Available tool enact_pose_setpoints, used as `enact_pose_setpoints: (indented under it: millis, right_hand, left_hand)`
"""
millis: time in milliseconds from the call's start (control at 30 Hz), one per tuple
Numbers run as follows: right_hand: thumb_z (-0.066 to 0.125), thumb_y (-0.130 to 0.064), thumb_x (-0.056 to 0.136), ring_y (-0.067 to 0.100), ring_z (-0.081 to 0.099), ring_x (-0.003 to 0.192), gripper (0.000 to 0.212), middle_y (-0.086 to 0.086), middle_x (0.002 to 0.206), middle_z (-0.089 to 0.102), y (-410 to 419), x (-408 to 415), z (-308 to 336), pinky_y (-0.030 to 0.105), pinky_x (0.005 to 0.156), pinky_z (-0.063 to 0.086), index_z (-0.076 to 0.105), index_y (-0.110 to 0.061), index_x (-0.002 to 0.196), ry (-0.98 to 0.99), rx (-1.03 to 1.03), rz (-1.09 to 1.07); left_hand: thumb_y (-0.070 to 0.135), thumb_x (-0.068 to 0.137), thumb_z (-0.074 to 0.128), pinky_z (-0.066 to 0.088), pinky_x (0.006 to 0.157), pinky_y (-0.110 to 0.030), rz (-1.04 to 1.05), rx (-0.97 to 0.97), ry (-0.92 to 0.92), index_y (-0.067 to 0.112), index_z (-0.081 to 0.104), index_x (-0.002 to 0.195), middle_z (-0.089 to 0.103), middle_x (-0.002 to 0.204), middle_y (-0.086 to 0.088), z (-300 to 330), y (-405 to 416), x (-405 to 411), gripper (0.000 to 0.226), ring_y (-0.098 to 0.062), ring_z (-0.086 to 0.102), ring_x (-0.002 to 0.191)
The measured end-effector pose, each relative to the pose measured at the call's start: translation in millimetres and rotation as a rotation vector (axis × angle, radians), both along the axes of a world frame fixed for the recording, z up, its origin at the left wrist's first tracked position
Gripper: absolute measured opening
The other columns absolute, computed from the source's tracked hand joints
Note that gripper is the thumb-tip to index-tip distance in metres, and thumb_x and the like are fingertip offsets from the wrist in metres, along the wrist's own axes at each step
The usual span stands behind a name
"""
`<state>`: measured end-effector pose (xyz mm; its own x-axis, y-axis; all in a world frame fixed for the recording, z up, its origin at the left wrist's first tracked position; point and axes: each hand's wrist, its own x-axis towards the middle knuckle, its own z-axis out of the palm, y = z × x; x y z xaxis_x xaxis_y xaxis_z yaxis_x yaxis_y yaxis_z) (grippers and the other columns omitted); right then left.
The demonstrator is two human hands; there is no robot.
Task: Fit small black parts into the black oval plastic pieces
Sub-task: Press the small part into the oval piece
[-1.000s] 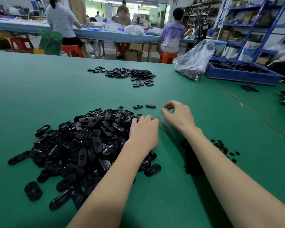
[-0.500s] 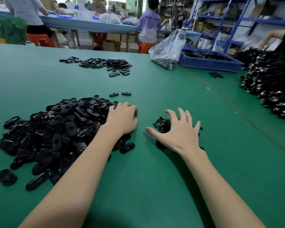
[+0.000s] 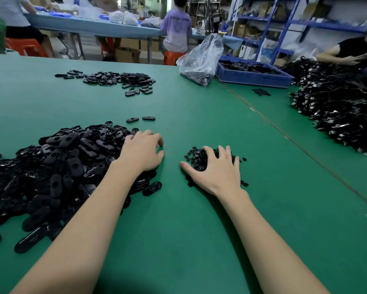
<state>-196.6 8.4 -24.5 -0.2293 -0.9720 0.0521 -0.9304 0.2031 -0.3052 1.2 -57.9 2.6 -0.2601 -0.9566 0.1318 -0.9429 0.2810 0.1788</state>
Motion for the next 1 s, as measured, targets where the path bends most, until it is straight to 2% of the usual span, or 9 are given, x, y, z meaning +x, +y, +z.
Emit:
enact_pose_setpoints:
  millis: [167, 367, 633, 800, 1000]
  right_hand:
    - [0.040, -0.086, 0.083, 0.026, 0.000, 0.159, 0.093, 0.012, 0.170, 0.017, -13, 8, 1, 0.049, 0.127, 0.001, 0.033, -0.030, 0.157, 0.005, -0.002, 0.034]
    - [0.035, -0.080, 0.091, 0.028, -0.002, 0.159, 0.088, 0.014, 0.170, 0.014, -35, 20, 3, 0.050, 0.127, 0.000, 0.029, -0.027, 0.160, 0.023, 0.035, 0.085]
    - [0.035, -0.072, 0.097, 0.029, 0.005, 0.158, 0.078, 0.016, 0.168, 0.021, -70, 43, 4, 0.048, 0.127, 0.004, 0.034, -0.022, 0.157, -0.015, 0.005, 0.117]
    - [0.044, -0.065, 0.096, 0.028, 0.028, 0.149, 0.065, 0.010, 0.154, 0.044, -80, 51, 7, 0.050, 0.122, 0.020, 0.049, -0.021, 0.143, -0.066, -0.098, 0.102]
    - [0.054, -0.045, 0.096, 0.026, 0.056, 0.121, 0.032, 0.002, 0.123, 0.066, -85, 57, 25, 0.047, 0.108, 0.039, 0.068, -0.024, 0.116, -0.143, -0.221, 0.117]
  left_hand:
    - [0.044, 0.096, 0.054, 0.030, 0.111, -0.045, -0.003, -0.010, 0.014, 0.030, 0.059, 0.126, 0.054, 0.136, -0.001, 0, 0, 0, 0.033, -0.025, 0.046, 0.130]
    - [0.045, 0.097, 0.054, 0.030, 0.111, -0.045, -0.006, -0.012, 0.015, 0.030, 0.058, 0.127, 0.054, 0.136, 0.000, 1, -1, 2, 0.034, -0.024, 0.046, 0.130]
    - [0.046, 0.097, 0.054, 0.032, 0.108, -0.042, -0.006, -0.031, 0.025, 0.030, 0.059, 0.126, 0.056, 0.134, 0.001, -1, -4, 6, 0.034, -0.023, 0.048, 0.128]
    - [0.043, 0.096, 0.056, 0.036, 0.105, -0.040, -0.003, -0.043, 0.040, 0.028, 0.061, 0.124, 0.058, 0.129, 0.000, -1, -4, 10, 0.032, -0.024, 0.050, 0.125]
    - [0.032, 0.096, 0.057, 0.041, 0.101, -0.037, 0.001, -0.049, 0.081, 0.026, 0.062, 0.122, 0.060, 0.125, 0.001, 1, -3, 16, 0.027, -0.022, 0.052, 0.121]
